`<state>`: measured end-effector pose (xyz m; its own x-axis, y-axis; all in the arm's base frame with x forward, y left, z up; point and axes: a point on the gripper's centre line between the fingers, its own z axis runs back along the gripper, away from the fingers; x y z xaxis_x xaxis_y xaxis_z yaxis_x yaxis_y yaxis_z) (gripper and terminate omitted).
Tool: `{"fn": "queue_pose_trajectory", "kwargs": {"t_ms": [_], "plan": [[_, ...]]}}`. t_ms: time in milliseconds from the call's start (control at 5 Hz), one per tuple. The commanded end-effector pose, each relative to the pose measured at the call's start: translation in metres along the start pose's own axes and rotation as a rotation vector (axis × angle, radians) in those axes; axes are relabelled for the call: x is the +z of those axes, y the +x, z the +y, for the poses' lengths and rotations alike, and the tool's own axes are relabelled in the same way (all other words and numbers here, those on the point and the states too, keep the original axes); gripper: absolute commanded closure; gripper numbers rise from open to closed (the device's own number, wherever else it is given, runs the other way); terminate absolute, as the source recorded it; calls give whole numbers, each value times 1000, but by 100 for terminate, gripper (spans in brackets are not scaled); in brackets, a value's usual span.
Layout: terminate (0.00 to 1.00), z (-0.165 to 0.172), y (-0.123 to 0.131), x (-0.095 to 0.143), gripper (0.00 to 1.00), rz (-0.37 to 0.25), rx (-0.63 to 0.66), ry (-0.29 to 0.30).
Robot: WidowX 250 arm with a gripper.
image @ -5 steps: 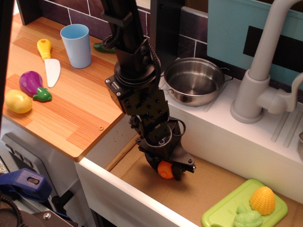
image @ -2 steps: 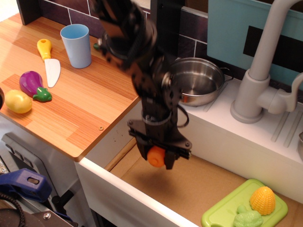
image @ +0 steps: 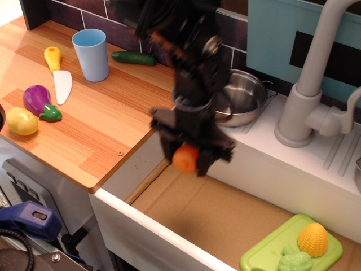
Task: Put carrot in pot or pan
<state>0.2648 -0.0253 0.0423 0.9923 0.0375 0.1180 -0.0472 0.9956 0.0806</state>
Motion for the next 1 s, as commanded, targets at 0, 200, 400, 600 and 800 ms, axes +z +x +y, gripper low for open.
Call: {"fn": "queue_pose_trajectory", "kwargs": {"t_ms": [0,200,400,600,800], "plan": [[0,-17,46,66,100,-159,-110,37],[0,-19,74,78,100,-205,-191,21],[0,-13,97,73,100,-226,-247,8],[0,15,79,40,100,-237,-275,-15],[0,30,77,27,100,-247,-283,-21]]}}
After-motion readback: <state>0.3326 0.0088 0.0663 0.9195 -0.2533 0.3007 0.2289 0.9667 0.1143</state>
